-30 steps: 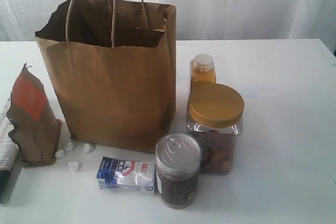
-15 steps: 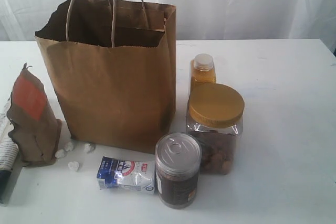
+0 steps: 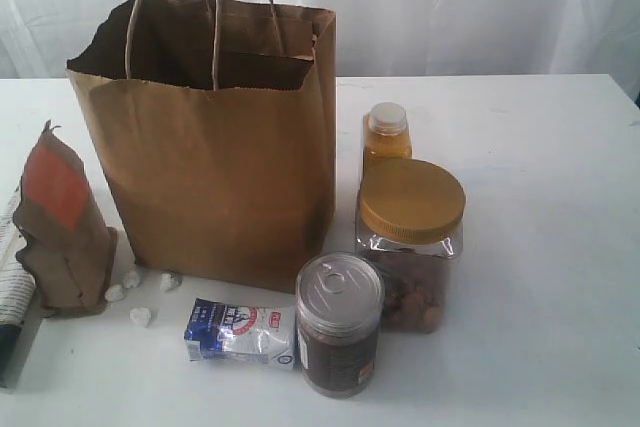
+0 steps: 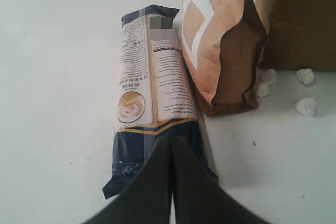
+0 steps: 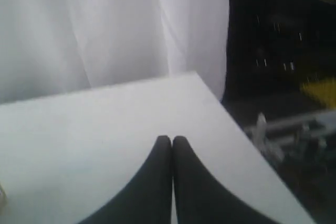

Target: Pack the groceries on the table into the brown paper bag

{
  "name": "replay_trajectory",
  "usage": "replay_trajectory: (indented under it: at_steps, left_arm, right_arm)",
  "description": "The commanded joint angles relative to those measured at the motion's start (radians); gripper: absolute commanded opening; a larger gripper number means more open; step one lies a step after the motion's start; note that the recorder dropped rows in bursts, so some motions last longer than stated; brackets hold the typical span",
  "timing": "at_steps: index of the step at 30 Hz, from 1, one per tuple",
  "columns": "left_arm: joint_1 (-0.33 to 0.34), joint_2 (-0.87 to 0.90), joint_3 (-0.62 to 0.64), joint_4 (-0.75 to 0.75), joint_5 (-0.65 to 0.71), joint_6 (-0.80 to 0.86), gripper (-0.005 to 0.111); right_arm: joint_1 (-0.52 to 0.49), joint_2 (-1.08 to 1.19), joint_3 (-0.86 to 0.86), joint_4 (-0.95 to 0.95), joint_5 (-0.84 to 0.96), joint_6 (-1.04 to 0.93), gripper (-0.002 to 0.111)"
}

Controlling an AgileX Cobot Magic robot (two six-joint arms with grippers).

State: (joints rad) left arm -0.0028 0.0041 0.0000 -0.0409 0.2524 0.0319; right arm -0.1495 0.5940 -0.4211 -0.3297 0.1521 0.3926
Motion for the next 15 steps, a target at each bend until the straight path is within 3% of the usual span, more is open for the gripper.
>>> replay_trajectory:
  at_steps: [1,5,7,15]
  left_arm:
    - [0.002,-0.004,0.0,-0.006,-0.005,-0.005,0.0]
    - [0.002,-0.004,0.0,-0.006,-0.005,-0.005,0.0]
    - [0.002,-0.004,0.0,-0.006,-0.005,-0.005,0.0]
    - [0.002,-0.004,0.0,-0.006,-0.005,-0.005,0.0]
  right_arm:
    - [0.026,0.196,-0.124,0.138,0.25,-0.154,0.0]
    - [0.096,0.352,-0.302,0.436,0.576,-0.568,0.0]
    - [0.145,0.399,-0.369,0.556,0.683,-0.669,0.0]
    - [0.486,0.423,-0.492,0.524,0.801,-0.579,0.0]
